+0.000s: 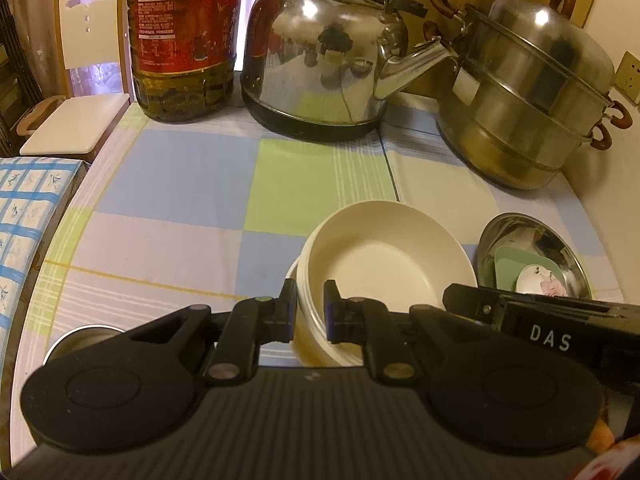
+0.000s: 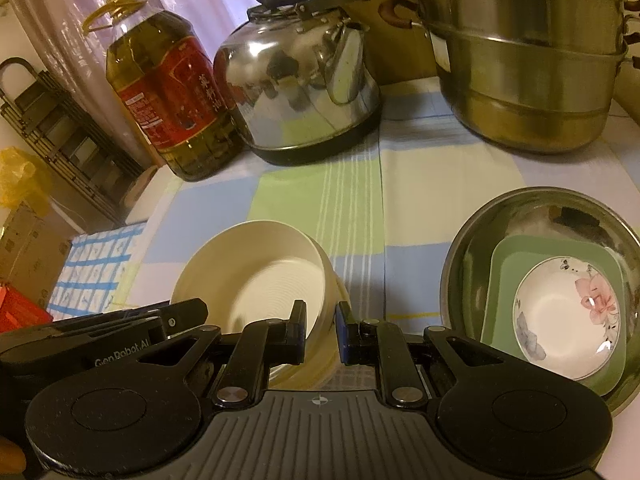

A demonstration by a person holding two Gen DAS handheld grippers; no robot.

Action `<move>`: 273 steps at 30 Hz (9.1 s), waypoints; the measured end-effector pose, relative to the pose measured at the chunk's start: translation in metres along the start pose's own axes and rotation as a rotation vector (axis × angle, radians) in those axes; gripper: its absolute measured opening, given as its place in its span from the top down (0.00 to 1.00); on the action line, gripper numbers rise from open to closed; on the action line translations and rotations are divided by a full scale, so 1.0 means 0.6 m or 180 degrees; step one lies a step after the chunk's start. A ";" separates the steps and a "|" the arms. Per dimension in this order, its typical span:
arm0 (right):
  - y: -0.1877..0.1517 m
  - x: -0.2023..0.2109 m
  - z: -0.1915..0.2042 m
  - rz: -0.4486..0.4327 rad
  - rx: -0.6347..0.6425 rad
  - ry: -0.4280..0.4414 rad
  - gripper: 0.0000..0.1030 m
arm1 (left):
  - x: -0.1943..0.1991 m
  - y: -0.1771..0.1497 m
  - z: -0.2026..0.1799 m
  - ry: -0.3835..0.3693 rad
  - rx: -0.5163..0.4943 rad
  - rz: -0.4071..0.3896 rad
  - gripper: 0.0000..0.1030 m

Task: Organize plates and bowls
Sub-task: 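Lift the cream bowl and lower it into the white bowl, then open both grippers and pull back from the stacked bowls, then move both grippers forward to the rim of the steel tin cup, then close both grippers on the rim of the steel cup, then carry the steel cup and lower it into the stacked bowls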

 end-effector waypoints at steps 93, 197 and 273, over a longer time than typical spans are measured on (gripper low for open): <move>-0.335 0.323 -0.022 0.0434 0.0082 0.0190 0.36 | 0.325 -0.351 -0.025 0.0362 0.0026 0.0126 0.77; -0.111 -0.120 0.282 0.0293 0.0677 0.0452 0.85 | 0.067 -0.100 0.313 0.0428 0.0452 0.0230 0.91; 0.037 0.021 0.002 0.0028 0.0231 0.0278 0.89 | 0.039 0.009 -0.005 -0.0009 0.0255 -0.0029 0.93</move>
Point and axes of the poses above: each gripper's, at about its wrist camera, not at the fingertips, and x roughly against the way its jaws point, z to its left, y to its top, the point moved 5 cm from there along -x, roughly the way its jaws point, and after that the axes turned 9 degrees about x, right-handed, at the moved point
